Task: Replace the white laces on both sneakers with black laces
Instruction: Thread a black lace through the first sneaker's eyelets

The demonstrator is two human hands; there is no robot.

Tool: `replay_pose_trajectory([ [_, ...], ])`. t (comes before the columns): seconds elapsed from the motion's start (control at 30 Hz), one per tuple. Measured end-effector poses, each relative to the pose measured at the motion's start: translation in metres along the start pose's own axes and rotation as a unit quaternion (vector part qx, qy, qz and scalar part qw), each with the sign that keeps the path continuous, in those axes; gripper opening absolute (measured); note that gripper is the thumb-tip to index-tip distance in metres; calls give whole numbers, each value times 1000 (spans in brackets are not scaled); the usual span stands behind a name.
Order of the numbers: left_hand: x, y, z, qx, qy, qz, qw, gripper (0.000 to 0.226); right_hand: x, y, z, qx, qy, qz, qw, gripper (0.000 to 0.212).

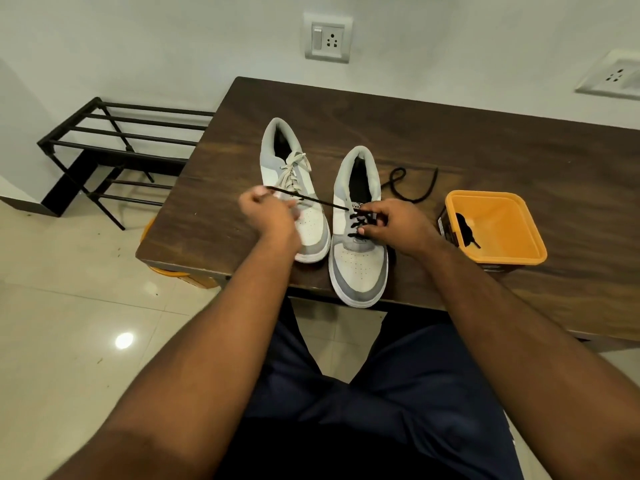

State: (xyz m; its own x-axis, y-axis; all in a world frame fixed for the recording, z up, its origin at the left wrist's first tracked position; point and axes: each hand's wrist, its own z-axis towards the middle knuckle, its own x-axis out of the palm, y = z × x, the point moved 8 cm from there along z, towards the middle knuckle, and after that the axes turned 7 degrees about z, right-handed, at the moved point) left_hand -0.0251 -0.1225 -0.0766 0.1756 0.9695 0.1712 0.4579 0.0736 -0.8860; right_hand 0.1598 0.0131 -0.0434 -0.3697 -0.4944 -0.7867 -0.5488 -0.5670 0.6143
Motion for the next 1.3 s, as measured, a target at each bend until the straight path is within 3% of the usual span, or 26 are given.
replay_pose_trajectory([
  [0.07,-24,-20,19,-7,-81,-57,995,14,0,-1,-1,-4,-1,3,1000,48],
  [0.13,-40,-35,33,26,-132,-42,990,13,2,-2,-3,-5,10,6,1000,50],
  [0.2,-40,-42,31,80,-128,61,987,18,3,-2,-3,-11,20,2,1000,53],
  [0.23,-36,-42,22,121,-118,162,972,28,1,-3,-4,-12,20,4,1000,54],
  [0.3,-20,-45,-12,267,-91,340,897,45,-6,-3,-3,-7,6,23,1000,48],
  [0.33,-4,-43,-33,348,-41,385,854,40,-10,-2,-3,-6,-1,27,1000,43],
  [0.37,13,-30,-47,380,43,394,836,31,-14,-1,-2,-7,-4,20,1000,39],
  [0.43,40,5,-61,326,202,393,836,25,-18,2,2,-11,7,-15,1000,37],
  [0.47,47,18,-64,286,238,402,837,25,-18,4,3,-15,14,-37,999,37],
  [0.53,54,33,-62,247,252,416,838,20,-18,7,5,-21,20,-72,997,36],
  [0.6,56,38,-52,201,256,381,865,10,-16,8,8,-16,23,-94,995,32],
  [0.67,53,37,-34,170,251,349,887,17,-16,6,10,-8,18,-106,994,28],
  [0.77,26,-1,3,253,118,369,886,20,-17,3,12,-13,7,-105,994,28],
  [0.87,-29,-32,52,225,-78,291,927,12,-15,0,13,-17,4,-106,994,27],
  [0.93,-49,-41,51,214,-123,252,936,15,-13,-2,12,-15,1,-98,995,26],
  [1.03,-31,-38,7,262,-41,316,911,31,-11,-3,11,-15,-18,-86,996,26],
  [1.1,-1,-13,-21,251,87,355,896,13,-9,-3,9,-12,-29,-76,997,27],
  [1.2,33,38,-39,74,232,356,902,38,-9,-1,7,-16,-41,-60,997,27],
  [1.23,39,47,-42,18,242,321,915,40,-10,-1,6,-18,-43,-56,997,27],
  [1.3,48,54,-42,-18,222,250,942,35,-9,-1,6,-18,-40,-47,998,28],
])
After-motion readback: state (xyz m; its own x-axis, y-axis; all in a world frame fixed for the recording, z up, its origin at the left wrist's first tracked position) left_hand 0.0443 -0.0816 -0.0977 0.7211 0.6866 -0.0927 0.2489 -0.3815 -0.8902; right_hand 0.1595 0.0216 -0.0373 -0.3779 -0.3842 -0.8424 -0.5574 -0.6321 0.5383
